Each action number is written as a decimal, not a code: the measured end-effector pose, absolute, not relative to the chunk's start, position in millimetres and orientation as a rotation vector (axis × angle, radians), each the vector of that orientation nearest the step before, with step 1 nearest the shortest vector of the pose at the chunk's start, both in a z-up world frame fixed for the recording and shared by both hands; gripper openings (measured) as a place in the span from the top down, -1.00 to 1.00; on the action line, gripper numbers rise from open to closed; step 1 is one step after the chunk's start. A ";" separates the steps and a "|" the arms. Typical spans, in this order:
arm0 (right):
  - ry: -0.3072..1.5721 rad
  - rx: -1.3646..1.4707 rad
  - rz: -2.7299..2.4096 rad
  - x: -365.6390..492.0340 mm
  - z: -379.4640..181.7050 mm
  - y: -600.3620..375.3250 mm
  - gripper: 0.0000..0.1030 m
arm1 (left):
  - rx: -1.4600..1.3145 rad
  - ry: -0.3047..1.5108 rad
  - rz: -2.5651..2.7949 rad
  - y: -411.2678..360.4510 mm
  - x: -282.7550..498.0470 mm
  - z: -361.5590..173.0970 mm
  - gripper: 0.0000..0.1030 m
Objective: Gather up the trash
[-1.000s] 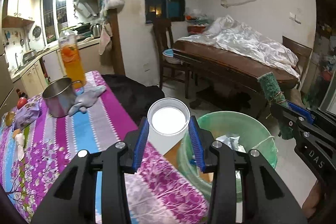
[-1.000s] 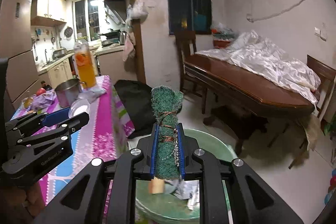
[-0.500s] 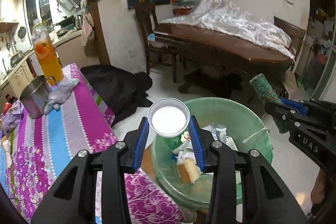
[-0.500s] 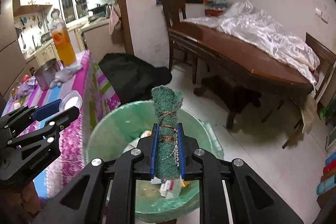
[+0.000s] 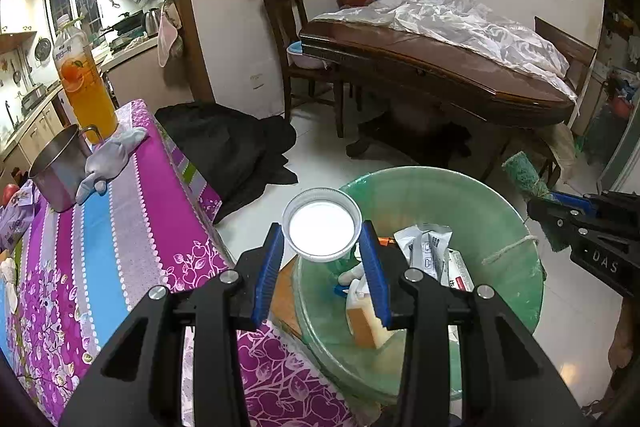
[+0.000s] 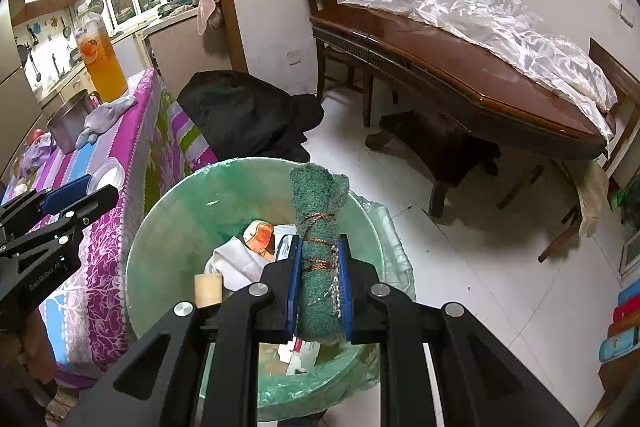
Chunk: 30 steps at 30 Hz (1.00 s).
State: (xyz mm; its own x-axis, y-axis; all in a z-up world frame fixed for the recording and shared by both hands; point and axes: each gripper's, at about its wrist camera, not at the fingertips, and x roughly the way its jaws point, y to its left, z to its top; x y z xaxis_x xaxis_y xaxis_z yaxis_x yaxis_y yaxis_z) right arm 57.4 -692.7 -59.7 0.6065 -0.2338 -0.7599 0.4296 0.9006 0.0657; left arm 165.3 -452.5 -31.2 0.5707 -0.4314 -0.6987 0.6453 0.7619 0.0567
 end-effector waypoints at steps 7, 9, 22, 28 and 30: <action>0.836 0.252 -0.386 58.3 -61.0 -690.6 0.66 | 0.327 0.723 -0.645 -454.7 166.3 -32.4 0.26; 0.834 0.254 -0.382 59.9 -61.0 -688.9 0.64 | 0.327 0.720 -0.646 -454.8 166.2 -32.2 0.25; 0.763 0.269 -0.381 44.7 -48.6 -677.2 0.22 | 0.316 0.711 -0.624 -451.9 166.0 -32.0 -0.49; 0.600 0.206 -0.419 4.6 -19.2 -642.4 -0.21 | 0.303 0.654 -0.651 -431.6 149.4 -21.5 -0.62; 0.499 0.162 -0.448 -21.6 -8.3 -617.9 -0.48 | 0.283 0.601 -0.651 -413.3 137.9 -13.9 -0.76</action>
State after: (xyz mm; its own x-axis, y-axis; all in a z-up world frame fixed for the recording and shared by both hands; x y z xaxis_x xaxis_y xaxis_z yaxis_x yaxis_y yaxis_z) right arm -21.6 -617.9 -8.3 0.7836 -0.3747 -0.4955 0.4522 0.8909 0.0415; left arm 137.9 -413.3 -13.9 0.6350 -0.4820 -0.6037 0.6401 0.7658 0.0620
